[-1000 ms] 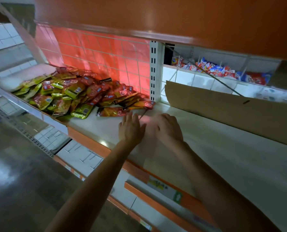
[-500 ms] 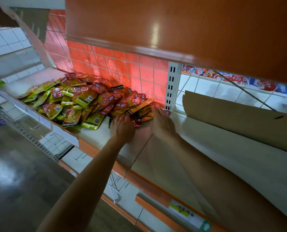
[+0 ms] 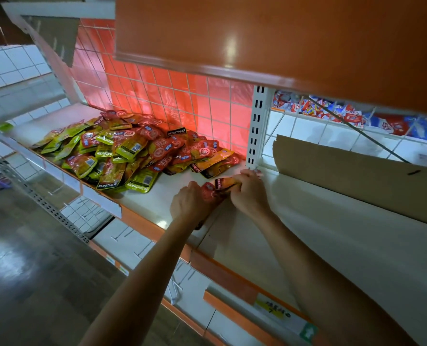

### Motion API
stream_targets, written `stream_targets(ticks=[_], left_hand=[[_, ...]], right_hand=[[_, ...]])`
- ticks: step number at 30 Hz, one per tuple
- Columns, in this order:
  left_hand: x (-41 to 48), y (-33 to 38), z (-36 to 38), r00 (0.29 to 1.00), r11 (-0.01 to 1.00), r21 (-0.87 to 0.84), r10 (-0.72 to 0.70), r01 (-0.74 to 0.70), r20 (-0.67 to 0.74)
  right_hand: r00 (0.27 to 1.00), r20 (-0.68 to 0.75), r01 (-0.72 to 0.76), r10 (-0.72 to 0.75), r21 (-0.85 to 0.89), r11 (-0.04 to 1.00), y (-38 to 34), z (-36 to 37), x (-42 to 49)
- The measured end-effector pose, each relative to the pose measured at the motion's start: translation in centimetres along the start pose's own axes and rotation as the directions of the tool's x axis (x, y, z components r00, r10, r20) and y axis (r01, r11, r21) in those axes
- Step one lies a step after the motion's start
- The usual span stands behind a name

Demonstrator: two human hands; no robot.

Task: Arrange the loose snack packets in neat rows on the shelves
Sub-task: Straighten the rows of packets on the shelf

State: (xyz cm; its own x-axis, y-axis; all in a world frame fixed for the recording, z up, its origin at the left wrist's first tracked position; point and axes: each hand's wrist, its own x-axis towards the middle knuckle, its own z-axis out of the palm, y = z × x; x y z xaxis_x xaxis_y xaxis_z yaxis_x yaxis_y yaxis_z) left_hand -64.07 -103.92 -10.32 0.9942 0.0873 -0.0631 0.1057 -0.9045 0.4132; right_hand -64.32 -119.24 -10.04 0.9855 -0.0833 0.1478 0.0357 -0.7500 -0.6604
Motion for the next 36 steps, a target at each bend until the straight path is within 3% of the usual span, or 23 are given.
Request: stream_targets(ticks=[2, 4, 7, 13, 21, 31, 34, 36], left_hand=[[-0.5, 0.2, 0.1, 1.000, 0.998, -0.069, -0.003, 0.005, 0.025], [-0.9, 0.6, 0.3, 0.998, 0.978, -0.208, -0.002, 0.017, 0.070], [-1.6, 1.7, 0.9, 0.993, 0.874, -0.478, -0.036, 0.088, 0.117], [-3.3, 5.5, 2.7, 0.993, 0.737, -0.674, 0.023, 0.060, 0.113], [-6.0, 9.9, 4.5, 0.982, 0.686, -0.724, 0.079, 0.072, 0.173], [-8.3, 13.6, 5.6, 0.986, 0.797, -0.592, 0.164, -0.120, 0.022], [-9.1, 14.8, 5.4, 0.975, 0.806, -0.556, 0.218, -0.202, -0.038], [-9.6, 15.7, 5.3, 0.969, 0.803, -0.548, 0.239, -0.234, -0.064]], right_hand=[[0.999, -0.010, -0.036, 0.038, 0.139, 0.990, 0.9, -0.8, -1.2], [0.986, -0.128, -0.076, 0.111, 0.253, 0.965, 1.9, -1.6, -2.5], [0.931, -0.275, -0.140, 0.240, 0.337, 0.931, 3.5, -3.2, -4.1], [0.931, -0.227, -0.182, 0.285, 0.387, 0.904, 6.5, -6.4, -6.7], [0.899, -0.177, -0.305, 0.402, 0.406, 0.862, 9.4, -10.3, -9.6], [0.884, -0.300, -0.227, 0.357, 0.392, 0.891, 11.1, -13.3, -12.3], [0.877, -0.275, -0.227, 0.393, 0.485, 0.845, 11.3, -13.9, -12.7], [0.871, -0.243, -0.201, 0.428, 0.618, 0.760, 11.5, -14.6, -12.9]])
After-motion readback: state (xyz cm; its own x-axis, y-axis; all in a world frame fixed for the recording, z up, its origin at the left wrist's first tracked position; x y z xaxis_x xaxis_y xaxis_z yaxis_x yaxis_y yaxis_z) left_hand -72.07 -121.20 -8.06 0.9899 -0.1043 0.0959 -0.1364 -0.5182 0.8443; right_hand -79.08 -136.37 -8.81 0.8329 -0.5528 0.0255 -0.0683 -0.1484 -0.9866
